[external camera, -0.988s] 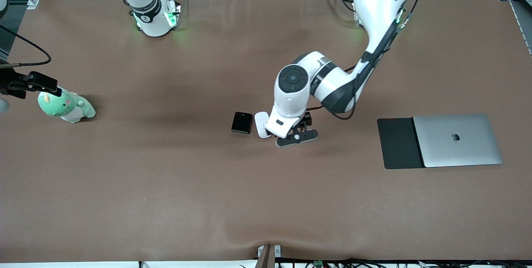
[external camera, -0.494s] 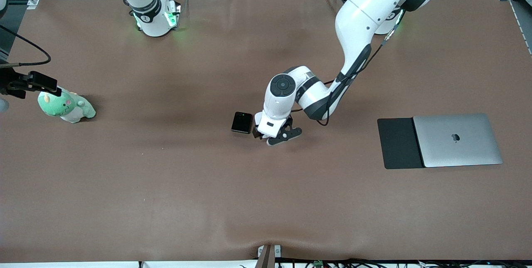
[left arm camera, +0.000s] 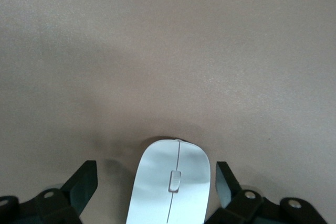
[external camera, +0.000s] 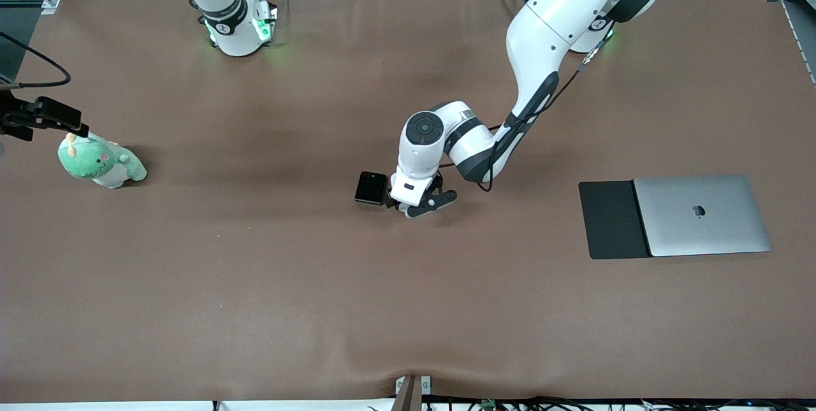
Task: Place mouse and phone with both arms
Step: 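Lift the mouse with the left gripper while the right gripper reaches the phone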
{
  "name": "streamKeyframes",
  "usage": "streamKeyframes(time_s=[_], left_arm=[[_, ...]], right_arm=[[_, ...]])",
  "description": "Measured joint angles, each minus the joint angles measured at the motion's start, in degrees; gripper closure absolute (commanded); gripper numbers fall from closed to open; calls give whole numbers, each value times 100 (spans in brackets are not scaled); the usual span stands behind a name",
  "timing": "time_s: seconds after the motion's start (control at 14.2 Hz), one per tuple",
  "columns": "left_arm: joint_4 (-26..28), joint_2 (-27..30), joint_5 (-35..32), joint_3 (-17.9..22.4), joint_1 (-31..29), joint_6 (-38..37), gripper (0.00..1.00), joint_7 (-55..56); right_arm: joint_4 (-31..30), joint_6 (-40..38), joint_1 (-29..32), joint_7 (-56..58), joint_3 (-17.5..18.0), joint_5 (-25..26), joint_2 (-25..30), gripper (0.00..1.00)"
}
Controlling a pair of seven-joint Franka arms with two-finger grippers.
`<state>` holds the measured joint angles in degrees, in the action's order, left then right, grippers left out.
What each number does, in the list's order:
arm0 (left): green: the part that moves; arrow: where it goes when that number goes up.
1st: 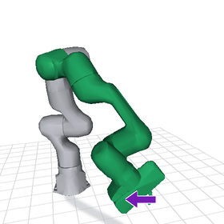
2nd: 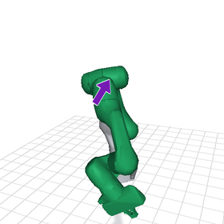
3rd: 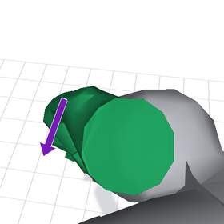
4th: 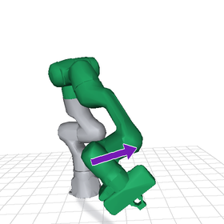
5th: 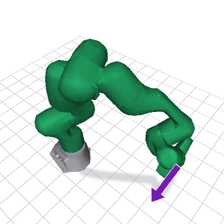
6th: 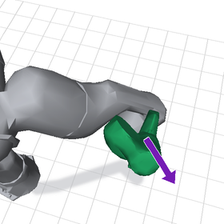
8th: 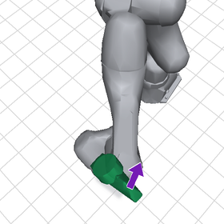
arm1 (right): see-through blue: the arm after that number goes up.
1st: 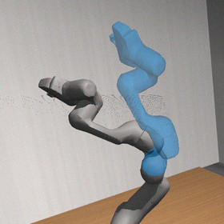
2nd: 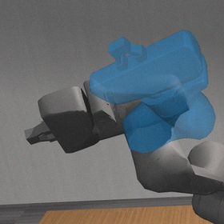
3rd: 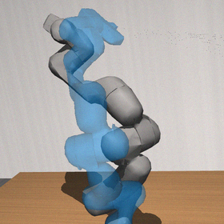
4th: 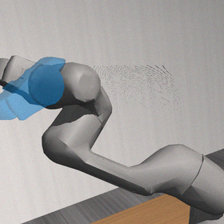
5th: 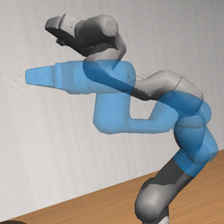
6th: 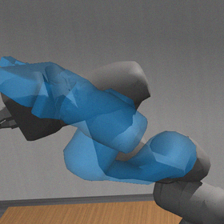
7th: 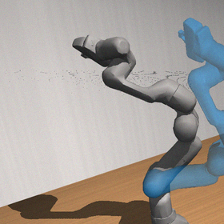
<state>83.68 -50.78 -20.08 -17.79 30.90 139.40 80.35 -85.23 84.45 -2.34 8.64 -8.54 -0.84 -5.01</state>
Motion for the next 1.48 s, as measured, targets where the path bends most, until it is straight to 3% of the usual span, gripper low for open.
streamKeyframes(time_s=[1.06,1.13,1.2,1.27,1.48], left_arm=[[38,-125,-43,-260,20,69,0,-153],[54,-128,-45,-260,20,69,39,-155],[67,-131,-47,-260,20,69,85,-157],[77,-132,-48,-260,20,69,100,-157],[71,-108,-55,-270,11,-26,100,-198]], right_arm=[[-5,-6,40,0,-20,0,-5,0],[-5,-6,40,0,-20,0,-5,0],[-5,-6,40,0,-20,0,-5,0],[-5,-7,40,0,-20,0,-5,0],[-6,-7,40,0,-18,-1,-12,0]])
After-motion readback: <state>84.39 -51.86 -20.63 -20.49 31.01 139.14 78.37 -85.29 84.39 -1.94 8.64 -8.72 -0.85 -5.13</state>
